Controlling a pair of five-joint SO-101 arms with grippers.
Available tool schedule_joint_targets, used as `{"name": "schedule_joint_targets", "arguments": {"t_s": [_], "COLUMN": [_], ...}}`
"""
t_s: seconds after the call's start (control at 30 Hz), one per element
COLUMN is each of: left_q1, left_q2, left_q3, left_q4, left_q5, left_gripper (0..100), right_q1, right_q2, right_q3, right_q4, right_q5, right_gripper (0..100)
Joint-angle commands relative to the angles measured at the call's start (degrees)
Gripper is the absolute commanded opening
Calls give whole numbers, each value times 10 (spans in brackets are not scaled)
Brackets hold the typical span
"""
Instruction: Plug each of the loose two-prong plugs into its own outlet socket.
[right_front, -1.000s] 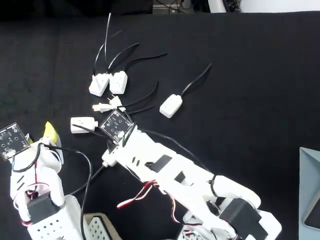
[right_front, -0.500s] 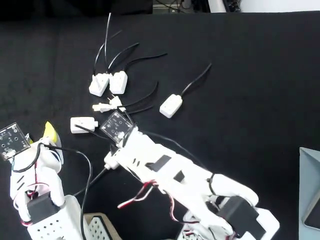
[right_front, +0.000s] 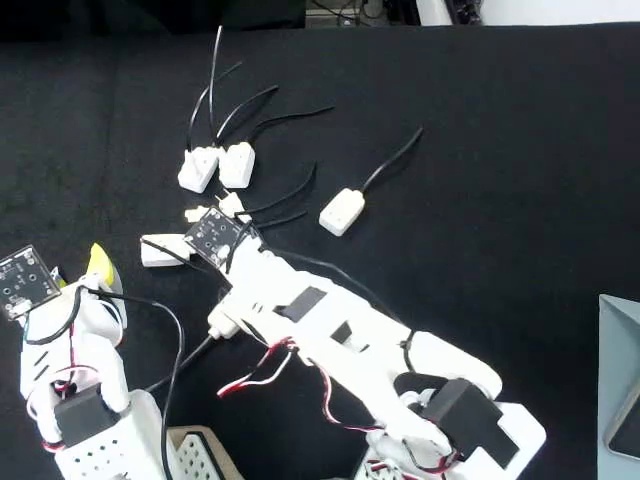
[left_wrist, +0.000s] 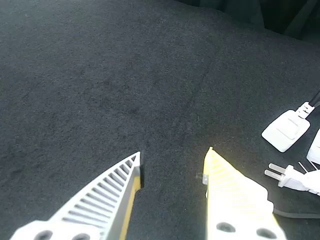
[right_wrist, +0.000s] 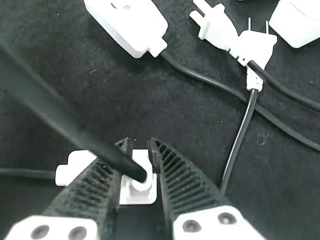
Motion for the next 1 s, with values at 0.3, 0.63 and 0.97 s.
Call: {"name": "schedule_joint_targets", "arguments": {"t_s": [0.3,0.63,0.97], "left_q1": [-4,-4,-4], "left_q2": [-2,-2,-2], "left_q3": [4,4,4], "left_q4": [-13,-11,-11], "left_q5": [-4,-4,-4], "left_gripper": [206,206,206], "right_q1": [3,3,6], "right_q2": [-118,-123,-124], "right_q3": [-15,-15,-22], "right_q4": [109,174,192], "right_q5": [-26,-26,-25], "right_gripper": [138,139,57]}}
